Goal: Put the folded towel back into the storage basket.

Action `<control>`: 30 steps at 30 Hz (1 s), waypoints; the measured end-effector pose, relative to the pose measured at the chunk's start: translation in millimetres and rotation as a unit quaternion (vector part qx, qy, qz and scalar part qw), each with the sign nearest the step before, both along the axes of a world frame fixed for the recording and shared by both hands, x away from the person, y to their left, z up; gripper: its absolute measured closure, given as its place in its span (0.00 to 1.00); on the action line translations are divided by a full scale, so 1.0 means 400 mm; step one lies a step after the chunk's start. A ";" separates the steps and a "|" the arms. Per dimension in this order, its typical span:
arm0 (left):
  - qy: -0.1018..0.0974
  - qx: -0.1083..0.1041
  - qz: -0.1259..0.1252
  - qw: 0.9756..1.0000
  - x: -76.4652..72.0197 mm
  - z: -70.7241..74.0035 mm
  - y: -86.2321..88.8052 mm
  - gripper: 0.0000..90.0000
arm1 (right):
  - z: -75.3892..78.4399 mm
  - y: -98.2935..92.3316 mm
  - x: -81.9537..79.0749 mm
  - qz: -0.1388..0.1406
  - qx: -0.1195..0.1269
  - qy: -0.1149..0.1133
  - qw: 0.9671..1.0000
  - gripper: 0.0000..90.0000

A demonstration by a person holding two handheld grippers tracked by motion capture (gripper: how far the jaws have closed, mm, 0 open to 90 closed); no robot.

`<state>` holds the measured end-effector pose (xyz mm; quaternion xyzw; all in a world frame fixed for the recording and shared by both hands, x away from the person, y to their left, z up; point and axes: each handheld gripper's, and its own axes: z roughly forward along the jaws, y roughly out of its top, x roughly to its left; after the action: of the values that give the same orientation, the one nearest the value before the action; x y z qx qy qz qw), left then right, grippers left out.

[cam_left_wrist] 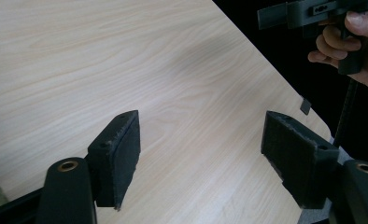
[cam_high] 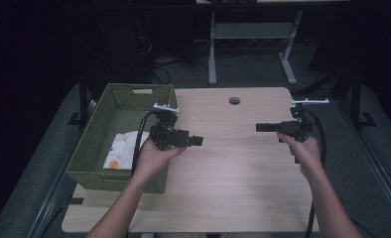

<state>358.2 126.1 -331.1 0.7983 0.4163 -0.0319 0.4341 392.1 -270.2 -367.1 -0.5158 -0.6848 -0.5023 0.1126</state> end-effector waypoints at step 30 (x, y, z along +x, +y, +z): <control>0.010 -0.018 -0.013 1.000 -0.040 -0.067 -0.070 0.26 | -0.075 -0.094 -0.070 -0.016 0.006 0.019 1.000 0.34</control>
<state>342.2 98.3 -357.9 0.7951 0.4098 -0.0528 0.4440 364.0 -307.6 -397.1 -0.5354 -0.6714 -0.4979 0.1210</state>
